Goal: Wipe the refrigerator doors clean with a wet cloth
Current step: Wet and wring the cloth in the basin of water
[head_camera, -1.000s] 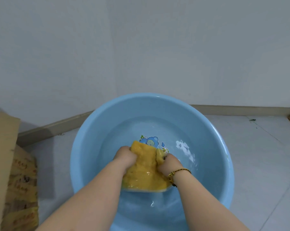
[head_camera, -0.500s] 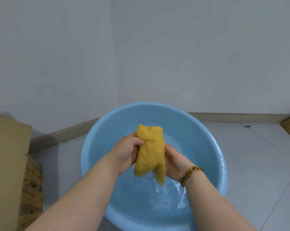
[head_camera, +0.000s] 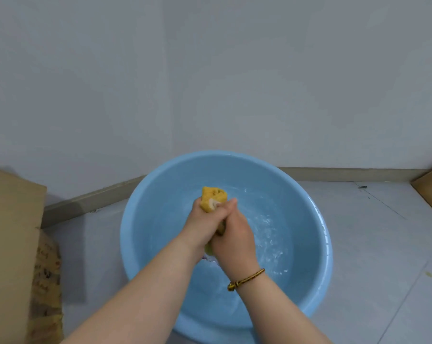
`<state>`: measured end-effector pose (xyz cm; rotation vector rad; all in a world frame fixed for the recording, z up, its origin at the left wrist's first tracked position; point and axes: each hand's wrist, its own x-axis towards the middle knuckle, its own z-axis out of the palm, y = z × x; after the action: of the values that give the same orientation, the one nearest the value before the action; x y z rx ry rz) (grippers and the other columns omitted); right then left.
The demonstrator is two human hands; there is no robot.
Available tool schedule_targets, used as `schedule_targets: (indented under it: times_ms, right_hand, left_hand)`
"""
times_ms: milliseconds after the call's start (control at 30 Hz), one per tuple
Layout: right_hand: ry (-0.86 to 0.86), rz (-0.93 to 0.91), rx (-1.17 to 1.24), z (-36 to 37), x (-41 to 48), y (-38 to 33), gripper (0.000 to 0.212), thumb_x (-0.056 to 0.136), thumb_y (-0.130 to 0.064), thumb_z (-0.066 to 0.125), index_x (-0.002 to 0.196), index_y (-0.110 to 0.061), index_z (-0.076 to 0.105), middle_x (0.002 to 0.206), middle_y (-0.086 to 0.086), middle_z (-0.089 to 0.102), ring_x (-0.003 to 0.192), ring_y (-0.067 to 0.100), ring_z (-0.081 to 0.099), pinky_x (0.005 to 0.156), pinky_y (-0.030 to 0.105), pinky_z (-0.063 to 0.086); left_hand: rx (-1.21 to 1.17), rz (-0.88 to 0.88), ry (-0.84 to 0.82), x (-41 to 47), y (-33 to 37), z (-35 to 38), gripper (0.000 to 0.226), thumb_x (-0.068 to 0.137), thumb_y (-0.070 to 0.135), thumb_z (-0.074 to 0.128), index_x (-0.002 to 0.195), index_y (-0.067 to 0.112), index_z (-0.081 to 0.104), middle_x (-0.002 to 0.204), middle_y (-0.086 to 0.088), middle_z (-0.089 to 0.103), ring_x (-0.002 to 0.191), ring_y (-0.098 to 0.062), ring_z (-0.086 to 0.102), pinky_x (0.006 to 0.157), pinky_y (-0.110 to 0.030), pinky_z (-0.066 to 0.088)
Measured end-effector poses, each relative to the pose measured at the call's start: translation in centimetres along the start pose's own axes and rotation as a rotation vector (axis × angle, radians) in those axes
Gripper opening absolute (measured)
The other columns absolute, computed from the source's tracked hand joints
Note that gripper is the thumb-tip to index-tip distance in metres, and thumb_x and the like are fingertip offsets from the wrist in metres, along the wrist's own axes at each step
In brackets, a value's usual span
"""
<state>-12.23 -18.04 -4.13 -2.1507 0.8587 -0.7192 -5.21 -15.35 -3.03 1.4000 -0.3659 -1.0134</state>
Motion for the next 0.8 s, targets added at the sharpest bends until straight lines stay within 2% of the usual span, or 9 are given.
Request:
schedule_targets:
  times_ms: [100, 233, 367, 467, 533, 633, 667, 733, 800]
  right_hand:
    - [0.018, -0.229, -0.123, 0.3, -0.7, 0.2, 0.044, 0.062, -0.017, 0.050, 0.106, -0.015, 0.054, 0.093, 0.004, 0.063, 0.083, 0.016, 0.049, 0.069, 0.023, 0.036]
    - [0.224, -0.090, -0.135, 1.1, -1.4, 1.1, 0.073, 0.066, -0.040, 0.054, 0.132, -0.024, 0.027, 0.137, 0.011, 0.041, 0.123, 0.017, 0.031, 0.105, 0.028, 0.024]
    - [-0.171, 0.115, 0.215, 0.5, -0.8, 0.8, 0.101, 0.071, -0.015, 0.074, 0.134, -0.038, -0.001, 0.126, -0.027, 0.034, 0.120, 0.016, 0.042, 0.102, 0.036, 0.039]
    - [-0.190, 0.161, 0.318, -0.7, -0.1, 0.7, 0.072, 0.075, -0.004, 0.068, 0.126, -0.039, 0.030, 0.100, -0.023, 0.052, 0.086, 0.011, 0.058, 0.068, 0.005, 0.042]
    - [-0.278, 0.120, -0.042, -1.5, 1.1, 0.9, 0.037, 0.080, -0.013, 0.061, 0.112, -0.030, 0.053, 0.094, -0.009, 0.063, 0.085, 0.021, 0.060, 0.060, 0.016, 0.039]
    - [0.067, -0.266, -0.655, -2.5, 2.6, 2.4, 0.011, 0.072, -0.020, 0.054, 0.074, -0.019, 0.065, 0.067, -0.002, 0.061, 0.061, 0.023, 0.059, 0.051, 0.022, 0.035]
    - [0.179, -0.438, -0.740, -2.7, 2.9, 3.3, 0.014, 0.067, -0.019, 0.050, 0.064, -0.018, 0.063, 0.058, -0.002, 0.056, 0.053, 0.022, 0.054, 0.052, 0.025, 0.035]
    - [0.261, -0.672, -0.785, -3.3, 3.2, 3.8, 0.016, 0.066, -0.015, 0.046, 0.061, -0.016, 0.060, 0.056, 0.000, 0.053, 0.058, 0.021, 0.047, 0.067, 0.029, 0.036]
    - [0.226, -0.824, -0.790, -3.9, 3.7, 3.8, 0.008, 0.067, -0.008, 0.052, 0.071, -0.014, 0.053, 0.061, 0.002, 0.056, 0.067, 0.022, 0.048, 0.080, 0.033, 0.038]
  left_hand:
    - [-0.092, 0.055, 0.199, 0.7, 0.5, -0.6, 0.016, 0.083, 0.028, 0.064, 0.078, 0.016, 0.054, 0.073, -0.004, 0.057, 0.065, -0.017, 0.057, 0.064, -0.025, 0.047]
    - [-0.357, 0.049, 0.201, 0.4, 1.4, -0.8, 0.027, 0.093, 0.031, 0.047, 0.074, 0.013, 0.055, 0.057, -0.002, 0.055, 0.038, -0.008, 0.054, 0.043, -0.017, 0.047]
    - [-0.474, -0.044, 0.058, -0.1, 2.2, -0.5, 0.046, 0.090, 0.051, 0.038, 0.072, 0.014, 0.057, 0.049, -0.003, 0.062, 0.047, -0.017, 0.063, 0.051, -0.027, 0.054]
    - [-0.339, -0.041, -0.108, 0.0, 2.4, -1.0, 0.072, 0.085, 0.066, 0.019, 0.048, 0.017, 0.056, 0.049, -0.005, 0.057, 0.050, -0.017, 0.058, 0.062, -0.028, 0.047]
    - [-0.254, -0.089, -0.198, -0.2, 2.5, -1.7, 0.076, 0.089, 0.061, 0.020, 0.045, 0.016, 0.062, 0.065, -0.006, 0.062, 0.064, -0.017, 0.059, 0.076, -0.031, 0.046]
    - [-0.130, -0.223, -0.345, -0.4, 2.0, -3.1, 0.034, 0.085, 0.030, 0.047, 0.062, 0.017, 0.069, 0.091, -0.005, 0.062, 0.080, -0.020, 0.057, 0.082, -0.039, 0.044]
    - [-0.134, -0.267, -0.407, -0.6, 2.0, -3.4, 0.013, 0.074, 0.021, 0.058, 0.080, 0.017, 0.068, 0.094, -0.006, 0.062, 0.080, -0.021, 0.060, 0.078, -0.042, 0.048]
    - [-0.118, -0.346, -0.518, -0.6, 1.4, -4.1, 0.049, 0.063, 0.012, 0.065, 0.111, 0.017, 0.055, 0.098, -0.007, 0.065, 0.081, -0.023, 0.066, 0.066, -0.039, 0.057]
    - [0.116, -0.372, -0.624, -1.1, 1.1, -4.1, 0.044, 0.068, 0.012, 0.067, 0.109, 0.019, 0.052, 0.087, -0.002, 0.066, 0.075, -0.016, 0.067, 0.054, -0.026, 0.055]
